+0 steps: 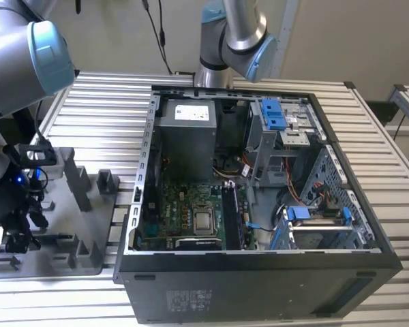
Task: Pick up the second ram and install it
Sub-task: 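Pick up the second ram and move it above second insertion slot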
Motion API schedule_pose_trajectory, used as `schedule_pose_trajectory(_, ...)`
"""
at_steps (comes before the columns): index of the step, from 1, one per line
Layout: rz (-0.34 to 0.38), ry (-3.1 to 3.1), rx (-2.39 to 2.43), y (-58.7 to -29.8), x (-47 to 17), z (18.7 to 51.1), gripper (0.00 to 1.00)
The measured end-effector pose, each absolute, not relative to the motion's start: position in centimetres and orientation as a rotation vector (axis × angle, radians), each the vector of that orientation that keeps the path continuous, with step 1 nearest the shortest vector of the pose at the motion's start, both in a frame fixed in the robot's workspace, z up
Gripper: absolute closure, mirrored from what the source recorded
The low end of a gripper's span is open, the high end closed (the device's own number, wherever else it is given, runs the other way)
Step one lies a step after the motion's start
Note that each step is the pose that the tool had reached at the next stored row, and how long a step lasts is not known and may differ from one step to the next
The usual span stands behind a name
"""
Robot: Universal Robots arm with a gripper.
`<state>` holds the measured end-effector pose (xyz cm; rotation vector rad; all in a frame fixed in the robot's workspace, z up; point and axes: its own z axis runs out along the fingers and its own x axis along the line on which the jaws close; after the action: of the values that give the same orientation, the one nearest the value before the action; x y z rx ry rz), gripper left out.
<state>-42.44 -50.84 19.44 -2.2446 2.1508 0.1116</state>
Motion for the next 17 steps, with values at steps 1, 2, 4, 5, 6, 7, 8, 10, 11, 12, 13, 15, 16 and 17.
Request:
schedule_pose_trajectory(1, 0.112, 2.151, -2.244, -50.84, -42.44, 19.44, 0.49)
schedule_pose_trajectory(2, 0.112, 2.151, -2.244, -50.84, -42.44, 19.44, 0.55)
schedule_pose_trajectory(4, 0.112, 2.151, -2.244, -50.84, -42.44, 19.44, 0.61)
schedule_pose_trajectory(5, 0.112, 2.151, -2.244, -50.84, -42.44, 19.44, 0.73)
schedule_pose_trajectory(6, 0.112, 2.152, -2.244, -50.84, -42.44, 19.44, 0.73)
schedule_pose_trajectory(7, 0.112, 2.152, -2.244, -50.84, -42.44, 19.44, 0.79)
schedule_pose_trajectory(8, 0.112, 2.152, -2.243, -50.84, -42.44, 19.44, 0.85)
schedule_pose_trajectory(10, 0.112, 2.152, -2.243, -50.84, -42.44, 19.44, 0.86)
schedule_pose_trajectory(11, 0.112, 2.152, -2.243, -50.84, -42.44, 19.44, 0.86)
schedule_pose_trajectory(12, 0.112, 2.152, -2.243, -50.84, -42.44, 19.44, 0.86)
schedule_pose_trajectory(13, 0.112, 2.153, -2.243, -50.84, -42.44, 19.44, 0.86)
schedule_pose_trajectory(15, 0.112, 2.153, -2.242, -50.84, -42.44, 19.44, 0.86)
schedule_pose_trajectory(16, 0.112, 2.153, -2.242, -50.84, -42.44, 19.44, 0.86)
schedule_pose_trajectory(17, 0.112, 2.153, -2.242, -50.84, -42.44, 19.44, 0.86)
